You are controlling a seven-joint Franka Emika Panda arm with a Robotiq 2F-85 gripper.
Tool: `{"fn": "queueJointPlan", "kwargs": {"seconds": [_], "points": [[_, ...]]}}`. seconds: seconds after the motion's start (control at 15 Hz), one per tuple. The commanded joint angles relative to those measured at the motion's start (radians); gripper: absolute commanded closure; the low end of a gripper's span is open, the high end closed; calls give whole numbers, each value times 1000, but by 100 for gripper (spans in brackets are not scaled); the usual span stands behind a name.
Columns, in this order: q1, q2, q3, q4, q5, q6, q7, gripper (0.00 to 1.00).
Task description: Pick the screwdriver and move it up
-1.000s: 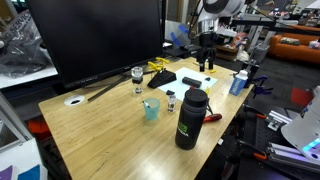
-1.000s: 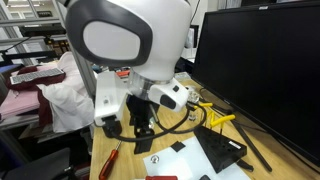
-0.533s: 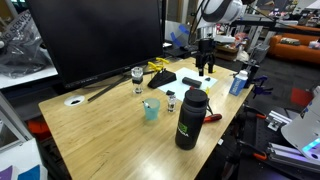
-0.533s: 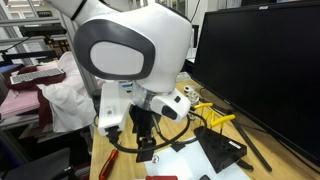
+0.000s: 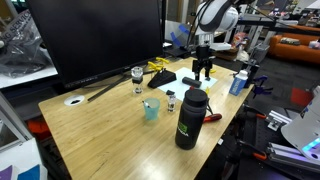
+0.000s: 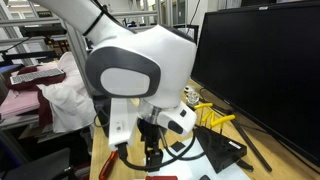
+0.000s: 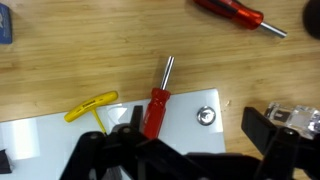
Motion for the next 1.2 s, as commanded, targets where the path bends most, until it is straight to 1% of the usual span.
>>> {"fn": "queueJointPlan", "kwargs": {"seconds": [0.0,0.33,0.6,0.67,0.73,0.8,0.87,0.93,1.13], "points": [[-16,103,15,36,-16,96,21,0],[-21,225,17,81,-32,165,44,0],[-42,275,27,118,-7,164,46,0],[-52,282,33,123,10,158,42,8],[-58,286,34,127,15,153,42,23],[-64,291,36,130,22,149,40,34],[-69,296,37,130,23,150,39,38],[-76,300,39,133,26,146,37,48],[-86,306,40,136,24,143,38,52]]}}
